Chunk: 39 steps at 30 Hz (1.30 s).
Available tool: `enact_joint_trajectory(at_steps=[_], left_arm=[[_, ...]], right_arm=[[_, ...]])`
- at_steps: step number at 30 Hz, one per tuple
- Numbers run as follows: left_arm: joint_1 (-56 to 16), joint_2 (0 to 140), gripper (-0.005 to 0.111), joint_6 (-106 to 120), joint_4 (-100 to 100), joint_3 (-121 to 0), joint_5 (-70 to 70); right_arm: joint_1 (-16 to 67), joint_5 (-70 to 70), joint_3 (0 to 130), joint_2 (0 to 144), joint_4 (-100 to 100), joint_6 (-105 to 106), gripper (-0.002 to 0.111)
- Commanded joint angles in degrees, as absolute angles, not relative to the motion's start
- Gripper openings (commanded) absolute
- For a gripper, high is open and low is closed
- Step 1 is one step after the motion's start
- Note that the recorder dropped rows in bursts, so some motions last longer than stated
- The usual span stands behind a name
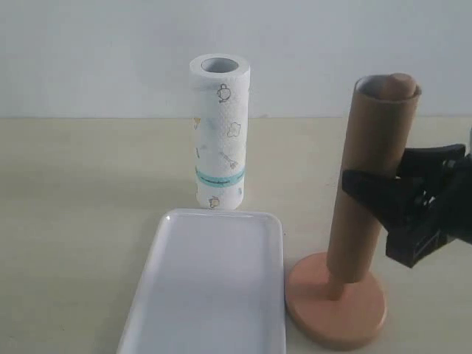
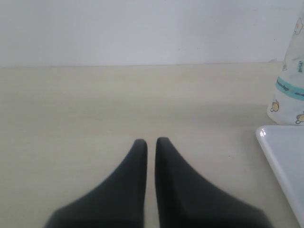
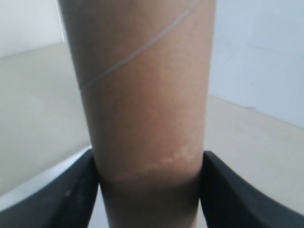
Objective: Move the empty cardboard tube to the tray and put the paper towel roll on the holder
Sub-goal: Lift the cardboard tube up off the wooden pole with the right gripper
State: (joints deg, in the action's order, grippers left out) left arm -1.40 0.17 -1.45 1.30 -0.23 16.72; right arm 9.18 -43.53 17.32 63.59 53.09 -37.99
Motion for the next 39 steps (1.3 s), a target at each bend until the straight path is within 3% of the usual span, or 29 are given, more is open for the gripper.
enact_joint_trajectory(at_steps=[1, 11, 21, 28, 31, 39], left_arm=[[-1.22, 0.00, 0.006, -1.48, 0.90, 0.00, 16.69], [-1.22, 0.00, 0.006, -1.48, 0.90, 0.00, 16.69], [-1.22, 0.00, 0.006, -1.48, 0.90, 0.00, 16.69], [-1.22, 0.00, 0.006, -1.48, 0.90, 0.00, 16.69], [-1.22, 0.00, 0.006, -1.48, 0.90, 0.00, 16.69], [-1.22, 0.00, 0.006, -1.48, 0.90, 0.00, 16.69]], right_arm=[[9.16, -39.33, 20.16, 58.15, 56.72, -43.03, 0.010], [9.16, -37.49, 28.64, 46.95, 61.01, -53.15, 0.010], [9.16, -31.46, 47.53, 45.18, 77.36, -69.60, 0.010], [9.16, -35.65, 55.95, 45.18, 80.49, -78.17, 0.010], [9.16, -41.31, 57.14, 45.28, 81.59, -80.92, 0.000], [9.16, -50.85, 57.23, 47.20, 83.79, -88.22, 0.000]])
